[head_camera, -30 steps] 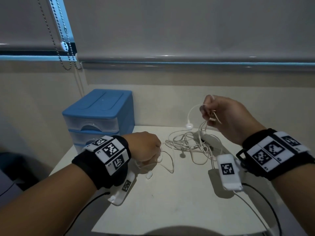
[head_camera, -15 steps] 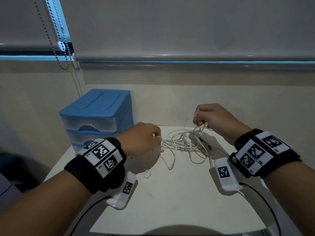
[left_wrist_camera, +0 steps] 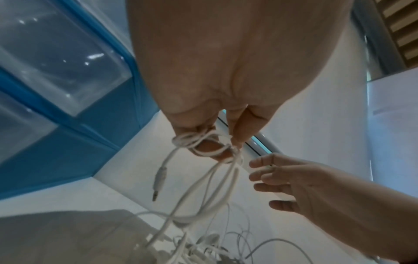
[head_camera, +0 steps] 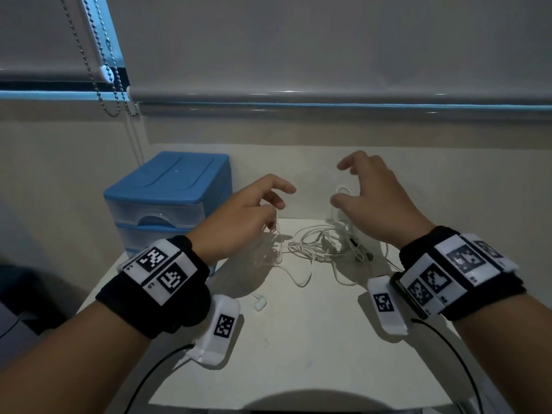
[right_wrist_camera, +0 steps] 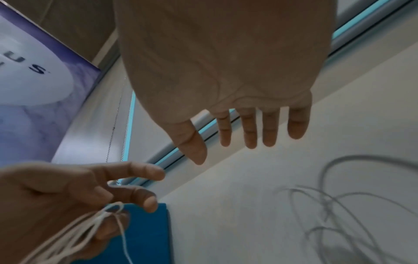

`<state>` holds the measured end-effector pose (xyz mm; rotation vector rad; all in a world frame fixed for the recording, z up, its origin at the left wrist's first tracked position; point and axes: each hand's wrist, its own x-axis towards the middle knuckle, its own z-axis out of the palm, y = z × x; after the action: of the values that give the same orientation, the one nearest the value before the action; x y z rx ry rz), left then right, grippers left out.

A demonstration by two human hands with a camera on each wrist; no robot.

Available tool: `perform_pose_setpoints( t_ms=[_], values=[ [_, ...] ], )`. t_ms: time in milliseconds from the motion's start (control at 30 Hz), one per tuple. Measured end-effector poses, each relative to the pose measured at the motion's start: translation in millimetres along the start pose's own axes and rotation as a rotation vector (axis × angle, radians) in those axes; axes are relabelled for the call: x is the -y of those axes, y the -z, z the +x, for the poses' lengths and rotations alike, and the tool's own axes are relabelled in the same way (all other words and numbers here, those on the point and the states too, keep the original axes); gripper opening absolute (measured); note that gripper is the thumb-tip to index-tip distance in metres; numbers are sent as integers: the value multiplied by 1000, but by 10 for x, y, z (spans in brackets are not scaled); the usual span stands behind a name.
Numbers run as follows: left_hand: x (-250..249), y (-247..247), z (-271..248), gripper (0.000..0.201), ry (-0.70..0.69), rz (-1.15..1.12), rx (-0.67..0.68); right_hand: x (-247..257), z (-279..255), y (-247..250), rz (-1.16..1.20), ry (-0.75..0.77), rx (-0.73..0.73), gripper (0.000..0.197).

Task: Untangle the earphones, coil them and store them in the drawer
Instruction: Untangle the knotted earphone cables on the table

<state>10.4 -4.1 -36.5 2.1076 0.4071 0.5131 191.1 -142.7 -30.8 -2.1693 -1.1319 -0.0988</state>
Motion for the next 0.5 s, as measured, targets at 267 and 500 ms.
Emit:
perform_pose_setpoints(
  t_ms=[267,500],
  values=[
    [0,4,-7,54,-136,-168,-55,254,-71,-271,328,93,454,19],
    [202,-29,105,37,-10,-133,-115,181,-64,-452,657,5,457,12]
  ],
)
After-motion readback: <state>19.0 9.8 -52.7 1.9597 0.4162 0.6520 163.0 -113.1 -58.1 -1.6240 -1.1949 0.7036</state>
